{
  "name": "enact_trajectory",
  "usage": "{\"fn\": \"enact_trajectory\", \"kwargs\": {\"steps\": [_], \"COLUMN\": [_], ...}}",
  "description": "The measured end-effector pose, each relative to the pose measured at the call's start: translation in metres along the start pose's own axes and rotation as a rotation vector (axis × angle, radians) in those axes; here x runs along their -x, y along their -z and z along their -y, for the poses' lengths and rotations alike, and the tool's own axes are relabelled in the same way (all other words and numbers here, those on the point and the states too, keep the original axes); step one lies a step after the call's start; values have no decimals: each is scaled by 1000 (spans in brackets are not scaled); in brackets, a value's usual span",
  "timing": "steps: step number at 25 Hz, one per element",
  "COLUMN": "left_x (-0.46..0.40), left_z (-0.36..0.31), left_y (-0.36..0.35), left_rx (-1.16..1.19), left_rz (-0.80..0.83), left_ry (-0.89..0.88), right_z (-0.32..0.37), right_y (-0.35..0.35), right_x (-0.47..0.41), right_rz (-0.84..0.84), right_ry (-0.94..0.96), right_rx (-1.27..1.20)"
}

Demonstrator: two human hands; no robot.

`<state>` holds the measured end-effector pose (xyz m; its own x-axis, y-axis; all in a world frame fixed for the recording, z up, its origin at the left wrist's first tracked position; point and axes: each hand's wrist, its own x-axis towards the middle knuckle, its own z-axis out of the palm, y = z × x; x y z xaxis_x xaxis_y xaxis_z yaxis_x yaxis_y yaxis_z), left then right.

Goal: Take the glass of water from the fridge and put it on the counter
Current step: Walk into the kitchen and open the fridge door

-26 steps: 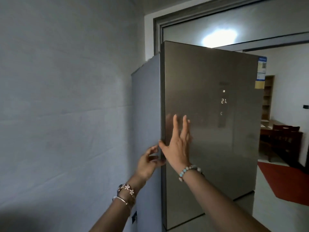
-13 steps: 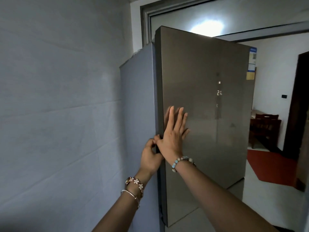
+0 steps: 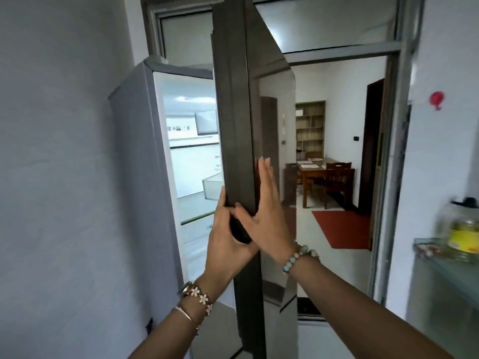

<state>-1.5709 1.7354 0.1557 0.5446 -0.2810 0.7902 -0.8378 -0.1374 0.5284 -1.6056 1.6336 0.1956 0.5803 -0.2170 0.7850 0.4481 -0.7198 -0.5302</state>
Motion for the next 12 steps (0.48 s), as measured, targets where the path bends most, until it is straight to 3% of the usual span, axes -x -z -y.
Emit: {"fn": "enact_trajectory", "kwargs": {"steps": [5, 12], "left_x": [23, 10], "left_z": [-87, -154], "left_y": [-102, -253], "left_rx": [85, 140], "left_rz": [32, 117], "left_ry": [-26, -107], "right_z": [-41, -127], "right_y": [128, 285], "right_x": [28, 33], "right_rz": [-34, -178], "right_ry": [-16, -257], "right_rx": [-61, 49]}}
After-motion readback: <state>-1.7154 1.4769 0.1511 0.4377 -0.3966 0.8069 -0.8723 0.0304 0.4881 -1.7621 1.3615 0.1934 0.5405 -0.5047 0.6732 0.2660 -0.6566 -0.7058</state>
